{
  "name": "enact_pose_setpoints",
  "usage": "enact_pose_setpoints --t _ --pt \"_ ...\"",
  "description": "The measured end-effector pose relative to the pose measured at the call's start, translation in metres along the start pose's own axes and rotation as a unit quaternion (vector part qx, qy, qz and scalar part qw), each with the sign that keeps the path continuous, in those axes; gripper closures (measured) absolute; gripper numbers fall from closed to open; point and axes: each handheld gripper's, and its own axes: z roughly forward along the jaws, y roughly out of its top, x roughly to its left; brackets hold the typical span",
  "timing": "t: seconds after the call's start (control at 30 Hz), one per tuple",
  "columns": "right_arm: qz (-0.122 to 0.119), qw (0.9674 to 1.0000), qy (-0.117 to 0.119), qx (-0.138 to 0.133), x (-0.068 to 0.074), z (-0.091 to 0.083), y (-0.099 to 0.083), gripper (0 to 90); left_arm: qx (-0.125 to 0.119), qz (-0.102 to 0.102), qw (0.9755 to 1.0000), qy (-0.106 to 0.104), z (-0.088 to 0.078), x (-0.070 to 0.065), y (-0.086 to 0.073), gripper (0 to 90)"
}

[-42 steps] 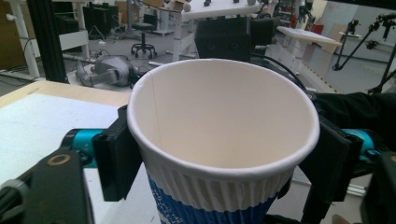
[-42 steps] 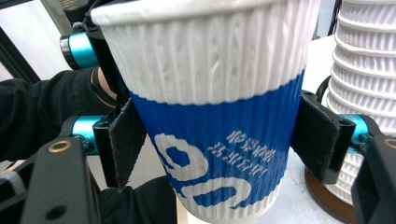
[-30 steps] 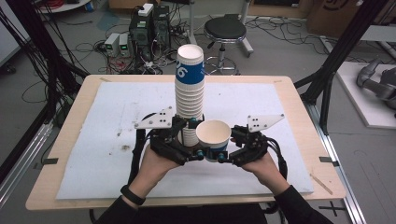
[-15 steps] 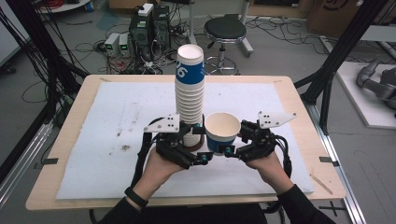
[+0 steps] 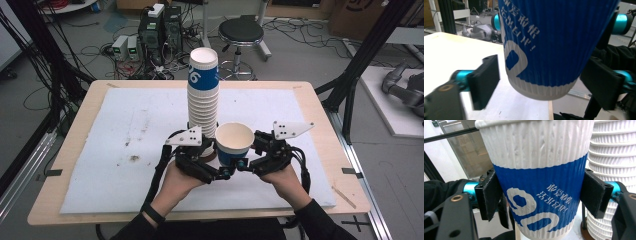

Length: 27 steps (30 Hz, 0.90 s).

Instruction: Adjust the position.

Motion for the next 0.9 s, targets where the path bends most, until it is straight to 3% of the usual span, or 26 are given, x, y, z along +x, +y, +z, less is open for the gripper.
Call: enact_pose_setpoints --t 0.1,0.33,0.43,0.73,0.9 --pt "-0.003 1.0000 0.000 0.001 0.0004 0.0021 -0.0007 24.9 -0.002 0.007 1.0000 -0.002 -0.0009 -0.0009 0.0000 28.8" --pt "-0.005 1.0000 0.001 0.007 0.0003 0.0027 -0.0011 23.3 0.005 0.010 0.9999 0.002 -0.0008 -0.0014 -0.0004 29.5" --pt "-0.004 0.9999 -0.006 0.010 0.0007 0.0034 -0.0003 17.6 0.012 0.008 0.9999 0.002 -0.0004 -0.0007 -0.0007 29.6" --pt "-0.005 1.0000 0.000 0.002 0.0024 0.0010 0.0043 17.6 0.033 0.013 0.9994 -0.004 0.0051 -0.0012 -0.0029 29.7" --pt "-0.013 0.9999 -0.004 0.001 0.0031 -0.0012 0.0051 21.7 0.030 0.012 0.9994 -0.008 0.0055 -0.0012 -0.0035 29.7"
